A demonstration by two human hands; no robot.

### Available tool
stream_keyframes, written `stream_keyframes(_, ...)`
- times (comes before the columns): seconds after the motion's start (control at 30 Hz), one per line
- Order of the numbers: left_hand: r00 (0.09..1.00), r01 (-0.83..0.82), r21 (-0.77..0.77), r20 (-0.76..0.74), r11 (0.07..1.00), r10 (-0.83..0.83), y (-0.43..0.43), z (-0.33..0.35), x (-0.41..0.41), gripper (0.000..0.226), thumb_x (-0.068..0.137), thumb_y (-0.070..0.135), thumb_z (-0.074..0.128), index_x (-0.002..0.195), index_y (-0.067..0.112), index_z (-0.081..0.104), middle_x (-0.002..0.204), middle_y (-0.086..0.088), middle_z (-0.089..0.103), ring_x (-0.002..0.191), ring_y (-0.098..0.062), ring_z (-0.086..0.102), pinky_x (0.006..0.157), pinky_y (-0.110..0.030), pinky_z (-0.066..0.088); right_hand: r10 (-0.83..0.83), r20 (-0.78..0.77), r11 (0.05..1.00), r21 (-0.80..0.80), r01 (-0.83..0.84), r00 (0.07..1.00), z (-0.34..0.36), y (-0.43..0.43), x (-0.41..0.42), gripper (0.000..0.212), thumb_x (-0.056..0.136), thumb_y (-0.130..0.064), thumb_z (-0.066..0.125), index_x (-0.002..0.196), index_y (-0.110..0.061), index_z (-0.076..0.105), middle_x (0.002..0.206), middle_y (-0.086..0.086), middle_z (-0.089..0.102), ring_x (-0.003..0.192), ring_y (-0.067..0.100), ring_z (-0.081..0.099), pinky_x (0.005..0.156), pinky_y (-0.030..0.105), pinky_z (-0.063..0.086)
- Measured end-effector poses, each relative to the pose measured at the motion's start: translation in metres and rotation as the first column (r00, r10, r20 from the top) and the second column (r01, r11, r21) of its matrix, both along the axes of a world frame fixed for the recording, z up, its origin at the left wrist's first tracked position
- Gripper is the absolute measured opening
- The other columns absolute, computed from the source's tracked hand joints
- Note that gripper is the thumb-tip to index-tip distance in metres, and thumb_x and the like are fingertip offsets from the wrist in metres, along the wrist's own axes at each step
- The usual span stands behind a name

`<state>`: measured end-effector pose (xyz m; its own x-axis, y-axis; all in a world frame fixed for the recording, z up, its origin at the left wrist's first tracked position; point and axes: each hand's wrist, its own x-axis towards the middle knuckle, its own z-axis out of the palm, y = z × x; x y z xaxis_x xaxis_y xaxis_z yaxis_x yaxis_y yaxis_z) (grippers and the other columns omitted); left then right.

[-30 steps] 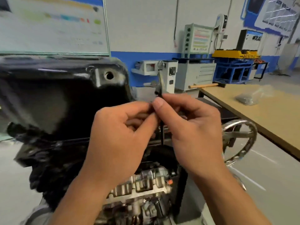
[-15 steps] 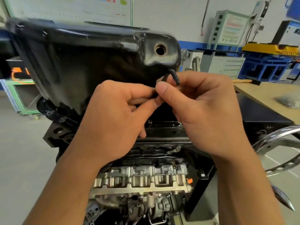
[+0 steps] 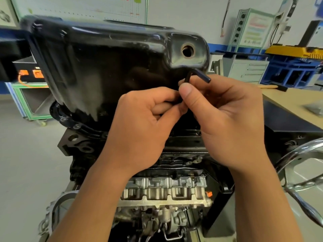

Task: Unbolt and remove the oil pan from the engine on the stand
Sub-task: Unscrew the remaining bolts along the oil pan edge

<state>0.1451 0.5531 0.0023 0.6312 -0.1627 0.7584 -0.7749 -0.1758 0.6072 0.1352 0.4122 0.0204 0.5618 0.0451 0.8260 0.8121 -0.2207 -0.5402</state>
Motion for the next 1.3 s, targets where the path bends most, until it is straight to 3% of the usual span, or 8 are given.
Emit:
stream_keyframes(0.2,1.000,-0.018,-0.020,-0.021,1.000,0.017,-0.003,-0.001,-0.001,0.011,0.095,0.013,0.064,0.098,0.014,0.074,0.050,0.023,0.060,0.039,0.004,0.054,0.043,-0.006,0.038,-0.003,-0.042,0.998,0.056,0.005,0.999,-0.003,0.000,0.003,0.019,0.093,-0.009,0.068,0.086,-0.027,0.071,0.083,0.015,0.069,0.065,0.008,0.060,0.060,0.024,0.053)
stream_keyframes(0.43,0.999,-0.044,-0.038,0.003,0.998,0.045,-0.005,-0.002,0.000,0.012,0.094,0.010,0.065,0.100,0.010,0.076,0.058,0.021,0.066,0.045,0.008,0.059,0.046,-0.004,0.040,0.018,-0.074,0.996,0.091,-0.011,0.997,-0.005,0.002,0.004,0.010,0.093,-0.008,0.067,0.093,-0.016,0.073,0.079,0.015,0.069,0.065,0.009,0.062,0.061,0.022,0.052)
stream_keyframes(0.57,0.997,-0.073,-0.046,0.024,0.996,0.074,-0.005,-0.003,-0.001,0.012,0.093,0.012,0.067,0.101,0.013,0.076,0.077,0.013,0.075,0.067,0.006,0.070,0.060,-0.012,0.054,0.036,-0.100,0.990,0.142,-0.022,0.994,-0.008,0.002,0.005,0.008,0.092,-0.010,0.068,0.097,-0.014,0.073,0.071,-0.001,0.068,0.064,0.003,0.060,0.061,0.017,0.047)
stream_keyframes(0.77,0.993,-0.106,-0.080,0.045,0.991,0.110,-0.008,-0.008,0.000,0.013,0.092,0.012,0.068,0.103,0.013,0.075,0.090,0.011,0.075,0.081,0.002,0.073,0.069,-0.019,0.059,0.053,-0.088,0.986,0.165,-0.038,0.995,-0.012,0.002,0.005,0.012,0.092,-0.006,0.068,0.101,-0.013,0.072,0.070,-0.013,0.068,0.063,-0.002,0.061,0.062,0.012,0.047)
stream_keyframes(1.0,0.985,-0.142,-0.127,0.079,0.982,0.153,-0.010,-0.016,0.002,0.011,0.094,0.020,0.068,0.101,0.016,0.076,0.087,0.009,0.077,0.064,-0.022,0.073,0.051,-0.046,0.057,0.083,-0.096,0.980,0.190,-0.064,0.992,-0.011,0.009,-0.001,0.009,0.095,-0.011,0.065,0.090,-0.015,0.072,0.063,-0.010,0.064,0.057,0.000,0.057,0.057,0.017,0.047)
stream_keyframes(1.1,0.976,-0.172,-0.123,0.115,0.977,0.186,-0.011,-0.018,0.002,0.009,0.094,0.022,0.068,0.101,0.022,0.074,0.081,0.013,0.075,0.054,-0.029,0.068,0.044,-0.047,0.052,0.092,-0.128,0.973,0.223,-0.061,0.987,-0.010,0.012,-0.003,0.040,0.100,-0.023,0.055,0.066,-0.007,0.067,0.051,-0.003,0.055,0.054,0.006,0.055,0.063,0.031,0.052)
stream_keyframes(1.2,0.978,-0.180,-0.124,0.088,0.976,0.191,-0.009,-0.023,0.004,0.010,0.093,0.020,0.069,0.100,0.020,0.075,0.080,0.012,0.075,0.047,-0.031,0.063,0.041,-0.047,0.050,0.148,-0.224,0.938,0.342,-0.064,0.963,-0.007,0.017,-0.007,0.054,0.102,-0.031,0.050,0.068,0.010,0.063,0.050,0.006,0.054,0.046,0.007,0.050,0.052,0.015,0.043)
stream_keyframes(1.3,0.980,-0.167,-0.117,0.086,0.979,0.178,-0.010,-0.027,0.002,0.011,0.092,0.022,0.068,0.100,0.025,0.075,0.069,0.007,0.073,0.042,-0.026,0.059,0.040,-0.042,0.050,0.195,-0.328,0.906,0.420,-0.043,0.924,-0.004,0.018,-0.011,0.058,0.101,-0.040,0.049,0.065,0.001,0.067,0.046,0.001,0.052,0.040,0.006,0.046,0.044,0.014,0.038)
